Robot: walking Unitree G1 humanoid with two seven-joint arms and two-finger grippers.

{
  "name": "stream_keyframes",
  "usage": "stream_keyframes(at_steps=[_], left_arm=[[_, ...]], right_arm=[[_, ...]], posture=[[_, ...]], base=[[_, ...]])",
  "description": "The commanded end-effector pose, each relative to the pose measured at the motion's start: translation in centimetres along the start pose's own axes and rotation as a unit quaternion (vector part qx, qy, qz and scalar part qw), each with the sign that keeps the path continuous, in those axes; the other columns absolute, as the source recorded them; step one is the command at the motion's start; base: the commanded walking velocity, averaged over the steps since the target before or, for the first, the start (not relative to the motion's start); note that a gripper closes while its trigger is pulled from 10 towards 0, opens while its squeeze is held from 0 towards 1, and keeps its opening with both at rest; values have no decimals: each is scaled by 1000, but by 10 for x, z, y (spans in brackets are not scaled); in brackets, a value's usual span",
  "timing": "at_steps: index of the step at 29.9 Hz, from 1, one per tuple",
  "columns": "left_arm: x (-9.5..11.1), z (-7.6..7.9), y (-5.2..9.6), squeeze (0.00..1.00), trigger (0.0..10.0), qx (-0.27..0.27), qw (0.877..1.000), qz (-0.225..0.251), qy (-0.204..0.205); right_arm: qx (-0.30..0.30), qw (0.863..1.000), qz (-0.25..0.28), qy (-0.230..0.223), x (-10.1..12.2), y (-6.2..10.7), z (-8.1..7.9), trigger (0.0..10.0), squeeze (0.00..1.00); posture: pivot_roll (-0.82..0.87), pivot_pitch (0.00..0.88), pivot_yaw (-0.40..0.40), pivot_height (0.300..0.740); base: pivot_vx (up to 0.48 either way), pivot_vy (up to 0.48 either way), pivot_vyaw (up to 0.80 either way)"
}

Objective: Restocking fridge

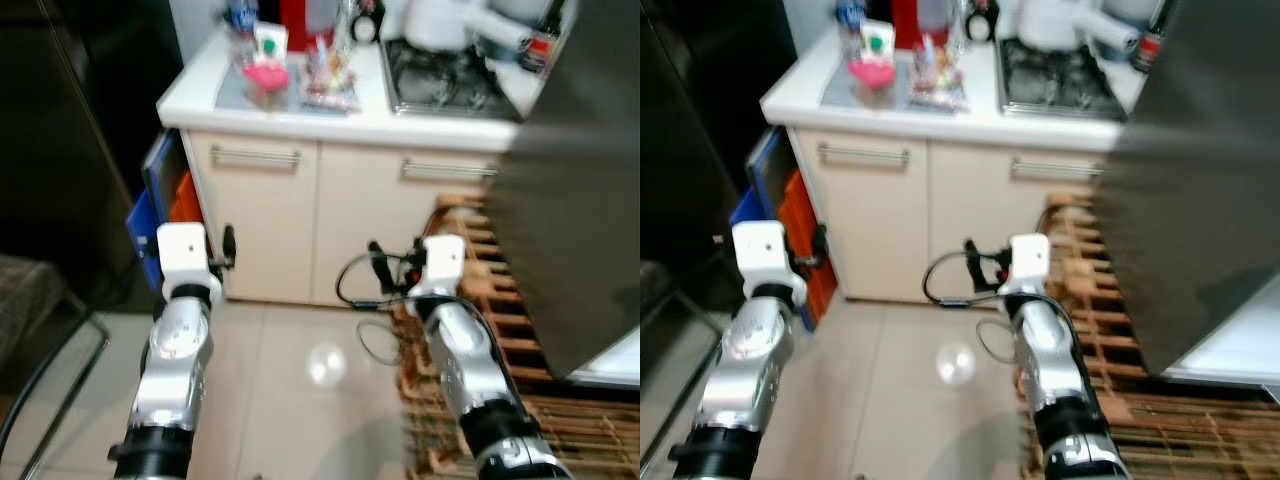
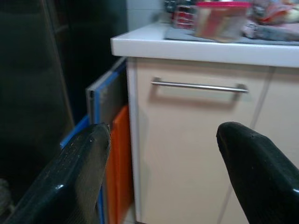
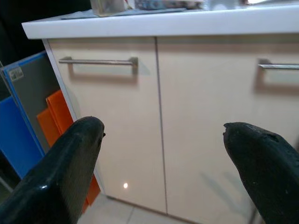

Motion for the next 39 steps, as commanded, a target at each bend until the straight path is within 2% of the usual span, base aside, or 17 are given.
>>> stream_keyframes(at_steps=[1,8,12,15,17,24,27,29,30,32,33,34,35,36,37,38,39], left_arm=[[3,15,-1,0,10000,-25,1000,6,2],[7,33,-4,0,10000,-83,996,8,6],[11,37,-5,0,10000,-91,996,13,12],[15,43,-3,0,10000,-106,994,20,12],[15,46,-2,0,10000,-116,993,22,11],[12,45,-2,0,10000,-114,993,18,13],[23,42,-3,0,10000,-103,994,39,10],[38,41,-3,0,10000,-96,993,66,7],[38,41,-3,0,10000,-96,993,66,7],[73,46,-3,0,10000,-100,987,123,7],[73,46,-3,0,10000,-100,987,123,7],[111,52,-2,0,10000,-110,978,179,11],[130,56,-1,0,10000,-119,971,207,7],[159,60,0,0,10000,-134,959,248,-4],[159,60,0,0,10000,-134,959,248,-4],[169,61,1,0,10000,-139,955,261,-9],[189,61,-2,0,10000,-142,948,283,-16]], right_arm=[[-28,999,-19,5,-10,6,19,10000,0],[-45,999,-8,19,-5,5,25,10000,0],[-44,999,2,24,1,3,23,10000,0],[-22,998,38,55,16,2,14,10000,0],[-18,997,48,54,22,0,10,10000,0],[-28,998,39,48,16,0,12,10000,8],[-26,997,48,49,21,1,11,10000,4],[-26,996,72,48,36,-1,10,10000,4],[-26,996,72,48,36,-1,10,10000,4],[-24,991,126,45,71,-4,7,10000,0],[-24,991,126,45,71,-4,7,10000,0],[-21,982,185,35,111,-6,5,10000,0],[-19,977,211,29,128,-6,4,10000,4],[-15,970,242,21,150,-5,3,10000,0],[-15,970,242,21,150,-5,3,10000,0],[-15,968,249,19,155,-5,3,10000,0],[-13,967,254,19,161,-6,3,10000,0]], posture=[[-13,0,5,740],[-12,0,8,740],[-12,0,10,740],[-10,0,10,740],[-9,0,6,740],[-8,0,5,740],[-10,0,5,740],[-10,0,5,740],[-10,0,5,740],[-9,0,5,740],[-9,0,5,740],[-8,0,0,740],[-8,0,-3,740],[-3,0,-6,740],[-3,0,-6,740],[-3,0,-6,740],[-1,0,-7,740]], base=[[450,0,0],[440,0,0],[419,0,-600],[417,0,0],[444,0,0],[449,0,-114],[449,0,0],[446,0,0],[446,0,0],[458,0,0],[458,0,0],[439,0,0],[428,0,0],[431,0,0],[431,0,0],[431,0,0],[431,0,0]])
Point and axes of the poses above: a point about 5 cm out from each wrist's last joint towards the gripper, its own y axis pointing back from the gripper into the wrist, its own x axis along the axis of the wrist's last joint, z = x × y, the point moved 6 cm from there along -y, pointing out of the wrist towards the gripper, and after that the axes turned 8 degrees about y, right-handed, at the moved point
